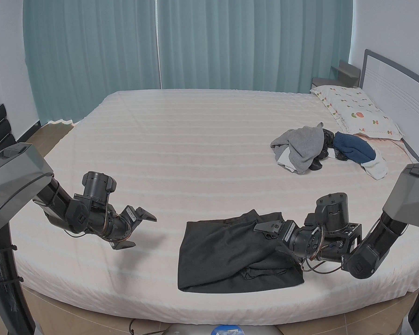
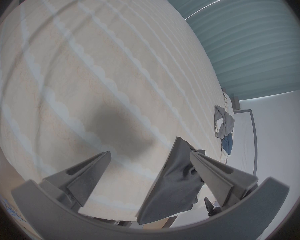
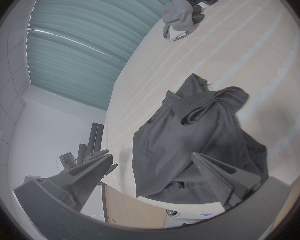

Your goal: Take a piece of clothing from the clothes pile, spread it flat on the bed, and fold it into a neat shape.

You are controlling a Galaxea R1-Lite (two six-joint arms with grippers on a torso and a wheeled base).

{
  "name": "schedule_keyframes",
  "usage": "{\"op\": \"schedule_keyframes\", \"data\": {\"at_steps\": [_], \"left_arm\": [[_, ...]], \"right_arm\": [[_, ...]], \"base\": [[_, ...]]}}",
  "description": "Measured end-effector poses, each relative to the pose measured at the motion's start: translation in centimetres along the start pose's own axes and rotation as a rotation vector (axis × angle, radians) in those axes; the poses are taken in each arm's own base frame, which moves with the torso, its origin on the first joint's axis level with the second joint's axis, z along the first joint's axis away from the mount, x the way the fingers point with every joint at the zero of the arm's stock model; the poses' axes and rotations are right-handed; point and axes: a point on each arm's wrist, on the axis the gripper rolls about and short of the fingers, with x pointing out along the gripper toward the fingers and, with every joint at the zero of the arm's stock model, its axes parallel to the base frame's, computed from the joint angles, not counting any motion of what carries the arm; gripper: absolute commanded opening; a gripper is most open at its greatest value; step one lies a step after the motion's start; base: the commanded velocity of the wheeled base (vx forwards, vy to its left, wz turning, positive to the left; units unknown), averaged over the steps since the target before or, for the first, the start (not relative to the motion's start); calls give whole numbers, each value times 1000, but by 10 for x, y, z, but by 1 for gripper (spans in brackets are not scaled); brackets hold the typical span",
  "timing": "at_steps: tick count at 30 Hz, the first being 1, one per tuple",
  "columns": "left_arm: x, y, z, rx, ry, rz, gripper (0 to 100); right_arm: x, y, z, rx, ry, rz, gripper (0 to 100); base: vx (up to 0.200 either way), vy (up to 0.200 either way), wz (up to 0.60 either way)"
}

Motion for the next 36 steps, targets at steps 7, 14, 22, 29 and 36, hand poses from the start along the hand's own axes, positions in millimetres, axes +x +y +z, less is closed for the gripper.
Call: {"op": "schedule_keyframes", "data": {"at_steps": [7,14,22,29,36], "left_arm": [[1,-1,1,3,-1,-2,100],[1,-1,1,2,-2,-3,100],[1,-1,1,2,-3,-3,100],[2,-1,1,2,-3,-2,100],[2,-1,2,2,-4,0,100]], "right_arm": [[19,-3,1,5,24,-36,100],[42,-5,9,12,15,-68,100],[65,-12,44,11,-107,-90,100],[70,-27,82,-19,-202,-105,100],[66,-30,90,-178,-208,-121,100]], "base": [[0,0,0],[0,0,0],[0,0,0],[0,0,0],[0,0,0]]}}
